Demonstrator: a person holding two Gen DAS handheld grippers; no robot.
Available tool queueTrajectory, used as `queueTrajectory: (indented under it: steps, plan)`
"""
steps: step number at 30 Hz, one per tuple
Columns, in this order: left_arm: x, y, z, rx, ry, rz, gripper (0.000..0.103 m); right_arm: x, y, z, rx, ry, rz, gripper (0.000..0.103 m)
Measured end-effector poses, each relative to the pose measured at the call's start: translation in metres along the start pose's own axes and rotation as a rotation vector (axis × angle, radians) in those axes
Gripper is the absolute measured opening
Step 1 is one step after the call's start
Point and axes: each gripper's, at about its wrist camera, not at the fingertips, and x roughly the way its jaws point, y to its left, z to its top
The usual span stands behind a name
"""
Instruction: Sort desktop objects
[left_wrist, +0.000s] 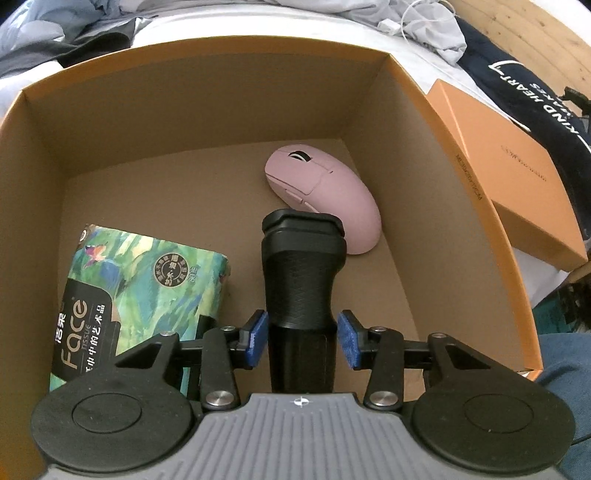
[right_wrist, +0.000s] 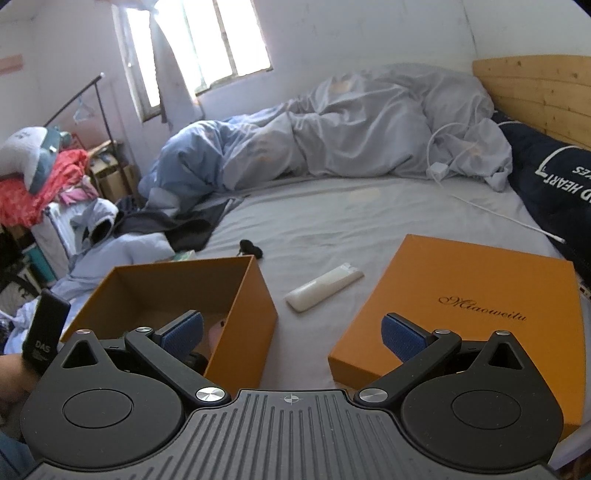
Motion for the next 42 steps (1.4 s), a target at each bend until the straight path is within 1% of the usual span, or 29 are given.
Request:
queueTrajectory:
  steps: [4, 5, 6, 9, 11, 14, 16, 18, 24, 27, 29, 32, 33, 34, 35, 37, 40, 42]
  plan:
    - [-0.006, 0.002, -0.002, 0.001, -0.021, 0.003, 0.042, -0.002, 0.002, 0.001, -0.001, -0.005, 0.003, 0.103]
    - [-0.009, 0.002, -0.002, 0.001, -0.033, 0.002, 0.043, -0.002, 0.002, 0.000, -0.001, -0.006, 0.004, 0.103]
    - [-0.013, 0.003, -0.002, 0.002, -0.046, 0.000, 0.051, -0.002, 0.003, 0.000, -0.001, -0.007, 0.005, 0.103]
    - [-0.029, 0.006, -0.001, 0.004, -0.090, -0.001, 0.052, -0.003, 0.007, -0.001, -0.006, -0.007, 0.009, 0.103]
    - [-0.042, 0.008, -0.001, 0.007, -0.123, -0.005, 0.054, -0.003, 0.010, -0.001, -0.012, -0.006, 0.012, 0.103]
    - [-0.063, 0.012, -0.005, 0.011, -0.178, -0.003, 0.060, -0.005, 0.016, -0.002, -0.024, -0.006, 0.019, 0.103]
    - [-0.076, 0.016, -0.008, 0.001, -0.219, -0.003, 0.069, -0.006, 0.021, -0.003, -0.032, -0.006, 0.023, 0.103]
    - [-0.088, 0.020, -0.013, -0.011, -0.257, -0.004, 0.073, -0.008, 0.025, -0.003, -0.039, -0.008, 0.027, 0.103]
    - [-0.127, 0.036, -0.033, -0.037, -0.357, 0.012, 0.076, -0.014, 0.040, -0.005, -0.065, -0.010, 0.041, 0.103]
    - [-0.147, 0.043, -0.045, -0.056, -0.414, 0.009, 0.083, -0.017, 0.048, -0.008, -0.081, -0.010, 0.047, 0.103]
    - [-0.153, 0.037, -0.044, -0.067, -0.452, 0.005, 0.086, -0.020, 0.054, -0.010, -0.089, -0.010, 0.051, 0.103]
    - [-0.162, 0.031, -0.047, -0.066, -0.506, 0.004, 0.088, -0.026, 0.059, -0.015, -0.094, -0.008, 0.052, 0.103]
    - [-0.164, 0.030, -0.049, -0.063, -0.523, 0.005, 0.092, -0.028, 0.061, -0.016, -0.096, -0.008, 0.052, 0.103]
    - [-0.165, 0.028, -0.050, -0.060, -0.539, 0.008, 0.099, -0.030, 0.063, -0.018, -0.099, -0.008, 0.050, 0.103]
    - [-0.167, 0.028, -0.053, -0.059, -0.561, 0.009, 0.103, -0.033, 0.065, -0.020, -0.101, -0.008, 0.047, 0.103]
    - [-0.171, 0.030, -0.059, -0.070, -0.609, 0.000, 0.103, -0.037, 0.068, -0.025, -0.102, -0.007, 0.041, 0.103]
    - [-0.178, 0.032, -0.064, -0.090, -0.644, -0.020, 0.103, -0.043, 0.071, -0.032, -0.095, -0.002, 0.032, 0.103]
    - [-0.182, 0.032, -0.067, -0.084, -0.672, -0.024, 0.103, -0.046, 0.073, -0.036, -0.094, 0.005, 0.027, 0.103]
